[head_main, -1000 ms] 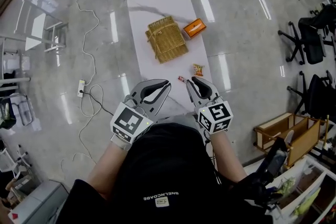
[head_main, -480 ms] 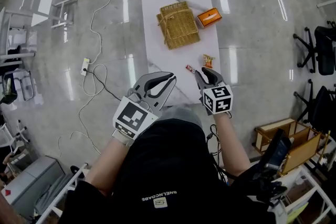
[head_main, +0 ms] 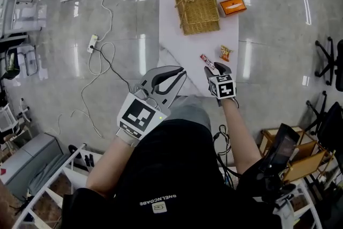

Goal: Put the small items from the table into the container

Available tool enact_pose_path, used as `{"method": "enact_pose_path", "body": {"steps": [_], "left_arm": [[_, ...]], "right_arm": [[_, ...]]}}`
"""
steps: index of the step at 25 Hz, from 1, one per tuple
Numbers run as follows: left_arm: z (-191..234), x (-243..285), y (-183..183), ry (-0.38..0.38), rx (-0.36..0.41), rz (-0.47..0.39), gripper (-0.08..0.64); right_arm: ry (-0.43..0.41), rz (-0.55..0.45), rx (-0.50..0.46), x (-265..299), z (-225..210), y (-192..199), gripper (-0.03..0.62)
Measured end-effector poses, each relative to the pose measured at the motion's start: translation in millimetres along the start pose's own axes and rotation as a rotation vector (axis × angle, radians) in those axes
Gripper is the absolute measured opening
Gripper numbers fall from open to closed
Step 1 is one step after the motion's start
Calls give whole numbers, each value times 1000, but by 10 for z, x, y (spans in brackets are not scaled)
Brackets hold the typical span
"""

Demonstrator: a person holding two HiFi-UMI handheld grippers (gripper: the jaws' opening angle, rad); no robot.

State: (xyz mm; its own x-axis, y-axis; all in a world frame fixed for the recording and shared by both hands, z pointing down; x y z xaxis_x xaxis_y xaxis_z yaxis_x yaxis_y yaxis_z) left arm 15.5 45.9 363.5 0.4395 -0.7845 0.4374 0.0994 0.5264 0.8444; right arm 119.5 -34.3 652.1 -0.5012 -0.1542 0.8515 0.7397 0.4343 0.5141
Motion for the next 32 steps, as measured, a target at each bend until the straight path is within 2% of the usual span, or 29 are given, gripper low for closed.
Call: {"method": "enact_pose_path", "body": {"steps": [5,12,25,32], "left_arm": [[43,33,174,-19,-45,12,8],[114,152,357,-29,-86,16,8],[245,195,651,-55,-139,47,8],[329,252,818,-56,-177,72,8]], "right_arm": [[7,94,-59,424,-27,296,193],[40,211,-64,947,-163,691,193],[67,335,-177,1420,-292,1122,193],[58,370,-196,1633,-396,1216,193]]}}
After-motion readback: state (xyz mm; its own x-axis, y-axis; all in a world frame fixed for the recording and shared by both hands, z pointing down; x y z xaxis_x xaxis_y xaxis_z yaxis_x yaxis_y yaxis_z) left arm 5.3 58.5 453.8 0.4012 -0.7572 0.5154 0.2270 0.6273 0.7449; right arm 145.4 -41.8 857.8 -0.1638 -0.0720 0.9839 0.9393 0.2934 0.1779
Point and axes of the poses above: the fingertips, and each gripper's own axes: x forward along the fingers, z to its left, y out of its underside, the point moved 3 cm from there along -x, backward along the fingers, and after that the axes turned 12 degrees about y, right-handed, at the moved point
